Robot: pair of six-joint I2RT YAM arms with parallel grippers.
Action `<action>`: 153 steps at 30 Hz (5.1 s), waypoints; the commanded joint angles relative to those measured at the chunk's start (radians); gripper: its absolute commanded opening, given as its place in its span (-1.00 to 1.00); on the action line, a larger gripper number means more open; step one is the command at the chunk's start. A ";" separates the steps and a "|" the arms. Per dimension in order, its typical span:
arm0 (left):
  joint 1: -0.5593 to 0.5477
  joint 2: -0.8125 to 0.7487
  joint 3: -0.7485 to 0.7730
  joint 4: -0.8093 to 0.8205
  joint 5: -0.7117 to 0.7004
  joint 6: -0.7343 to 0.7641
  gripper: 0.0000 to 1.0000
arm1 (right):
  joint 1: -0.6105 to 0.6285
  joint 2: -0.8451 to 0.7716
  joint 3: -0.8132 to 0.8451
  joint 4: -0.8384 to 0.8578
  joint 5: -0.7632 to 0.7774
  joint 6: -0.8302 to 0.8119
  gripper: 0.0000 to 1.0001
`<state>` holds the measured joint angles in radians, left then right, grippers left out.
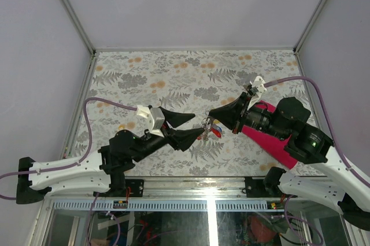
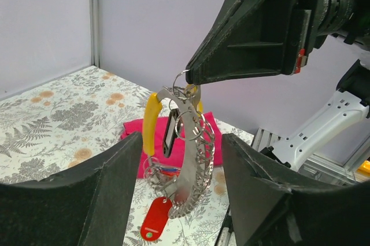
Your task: Put the keys on the keyring
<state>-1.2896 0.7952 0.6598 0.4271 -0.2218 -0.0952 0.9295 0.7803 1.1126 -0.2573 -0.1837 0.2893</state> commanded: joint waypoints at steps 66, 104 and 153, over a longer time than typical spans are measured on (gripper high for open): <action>-0.074 -0.043 0.094 -0.168 0.114 0.885 -0.22 | 0.006 0.000 0.087 0.053 -0.171 -0.044 -1.00; -0.143 0.011 0.131 -0.120 0.073 0.946 -0.47 | 0.006 0.002 0.067 0.064 -0.177 -0.043 -1.00; -0.160 0.057 0.308 -0.460 0.114 0.346 -1.00 | 0.006 -0.119 -0.049 0.094 -0.364 -0.320 -0.07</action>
<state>-1.4414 0.8368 0.9127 0.0036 -0.1715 0.3565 0.9295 0.6739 1.1069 -0.2382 -0.4335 0.0647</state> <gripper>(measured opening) 0.022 0.464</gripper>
